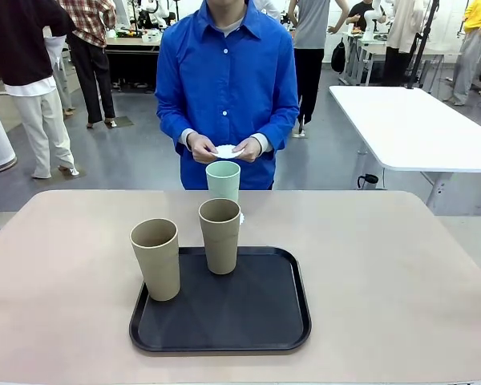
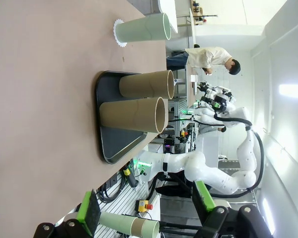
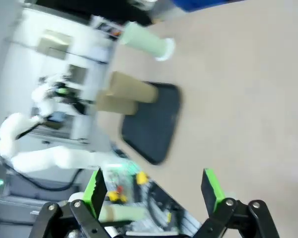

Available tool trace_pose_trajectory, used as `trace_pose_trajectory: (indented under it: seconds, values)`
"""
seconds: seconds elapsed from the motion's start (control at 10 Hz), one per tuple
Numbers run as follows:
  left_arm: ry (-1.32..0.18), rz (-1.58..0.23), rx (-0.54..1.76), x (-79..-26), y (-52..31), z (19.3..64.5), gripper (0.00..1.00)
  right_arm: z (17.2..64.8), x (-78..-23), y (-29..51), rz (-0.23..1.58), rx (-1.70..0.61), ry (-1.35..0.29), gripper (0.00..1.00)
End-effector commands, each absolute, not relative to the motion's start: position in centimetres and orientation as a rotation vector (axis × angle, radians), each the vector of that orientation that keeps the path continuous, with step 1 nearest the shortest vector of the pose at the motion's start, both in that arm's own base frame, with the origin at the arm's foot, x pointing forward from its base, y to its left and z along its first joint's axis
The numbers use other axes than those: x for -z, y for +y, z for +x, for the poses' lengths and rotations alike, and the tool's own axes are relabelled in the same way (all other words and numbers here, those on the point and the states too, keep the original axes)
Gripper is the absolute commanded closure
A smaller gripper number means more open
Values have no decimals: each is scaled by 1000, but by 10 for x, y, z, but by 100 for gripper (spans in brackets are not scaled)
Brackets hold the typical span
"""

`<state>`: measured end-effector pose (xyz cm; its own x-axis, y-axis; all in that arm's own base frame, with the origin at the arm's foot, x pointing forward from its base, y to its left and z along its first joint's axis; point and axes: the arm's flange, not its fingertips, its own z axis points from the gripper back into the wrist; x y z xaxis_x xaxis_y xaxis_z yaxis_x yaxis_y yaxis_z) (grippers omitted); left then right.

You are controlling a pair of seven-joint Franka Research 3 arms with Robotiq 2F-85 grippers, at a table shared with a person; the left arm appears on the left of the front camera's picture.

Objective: Place coasters on the table and set cups on them.
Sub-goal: Take one Reusable plastic cup from the Flat Tray and place it on a coaster set by the human.

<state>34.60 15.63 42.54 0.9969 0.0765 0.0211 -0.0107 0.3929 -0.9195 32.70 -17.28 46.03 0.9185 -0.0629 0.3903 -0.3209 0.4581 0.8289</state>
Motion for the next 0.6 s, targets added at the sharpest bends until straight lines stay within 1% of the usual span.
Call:
trace_pose_trajectory:
  seconds: [0.0, 0.1, 0.3, 0.5]
  values:
    - [-71, -1170, -53, -427, 157, 345, 0, 359, -428, -193, 1331, -115, -272, 0]
    - [-71, -1170, -53, -427, 157, 345, 0, 360, -417, -200, 1370, -65, -244, 0]
    - [-71, -1170, -53, -427, 157, 345, 0, 364, -407, -203, 1366, -67, -193, 0]
    - [-71, -1170, -53, -427, 157, 345, 0, 362, -408, -202, 1345, -53, -188, 0]
